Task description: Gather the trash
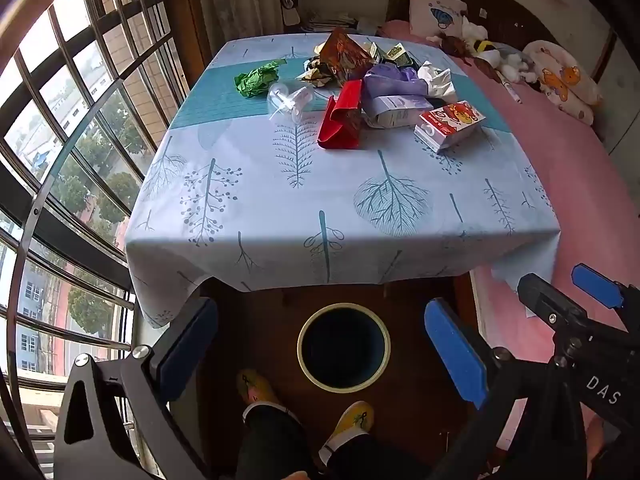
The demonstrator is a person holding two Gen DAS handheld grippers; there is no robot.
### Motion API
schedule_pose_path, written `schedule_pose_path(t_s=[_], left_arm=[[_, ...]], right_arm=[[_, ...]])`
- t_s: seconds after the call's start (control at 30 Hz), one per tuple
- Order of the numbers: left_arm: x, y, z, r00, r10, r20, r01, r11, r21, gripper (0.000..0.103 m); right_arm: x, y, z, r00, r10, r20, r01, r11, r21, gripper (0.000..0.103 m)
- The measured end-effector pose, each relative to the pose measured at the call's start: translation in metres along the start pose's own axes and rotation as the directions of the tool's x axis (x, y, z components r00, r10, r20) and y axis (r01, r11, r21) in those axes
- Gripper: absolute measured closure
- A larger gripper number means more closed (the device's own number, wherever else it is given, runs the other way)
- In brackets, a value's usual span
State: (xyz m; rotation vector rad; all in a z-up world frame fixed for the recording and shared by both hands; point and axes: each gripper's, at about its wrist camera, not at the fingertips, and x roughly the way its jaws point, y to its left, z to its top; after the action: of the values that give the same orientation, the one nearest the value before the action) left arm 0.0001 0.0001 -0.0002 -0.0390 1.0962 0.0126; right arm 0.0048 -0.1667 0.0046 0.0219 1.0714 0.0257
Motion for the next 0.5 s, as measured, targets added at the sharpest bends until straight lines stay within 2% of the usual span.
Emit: schedule_pose_path(t_s=[0.23,0.3,0.5], left_arm=[[-0.005,-0.005,-0.002,0.999,0.018,0.032,-0.018,1.0,0.012,0.002],[-0.003,-0.009,-0.004,1.0,-0.007,0.02,0.007,1.0,-0.004,0.002],[-0.007,-0.009,-0.006,1.0,-0.006,0.011,0.006,1.0,-0.001,0.002]], right_arm=[[-0.001,-0.002,-0.001,1.0,0.009,0.002,-0.009,1.0,0.002,0.02],[-0.002,0.001,-0.001,1.0,0.008,0.005,-0.008,1.0,-0.004,0.02],[-0.004,0.001,-0.001,1.0,0.006,0.004,-0.006,1.0,-0.001,0.02]])
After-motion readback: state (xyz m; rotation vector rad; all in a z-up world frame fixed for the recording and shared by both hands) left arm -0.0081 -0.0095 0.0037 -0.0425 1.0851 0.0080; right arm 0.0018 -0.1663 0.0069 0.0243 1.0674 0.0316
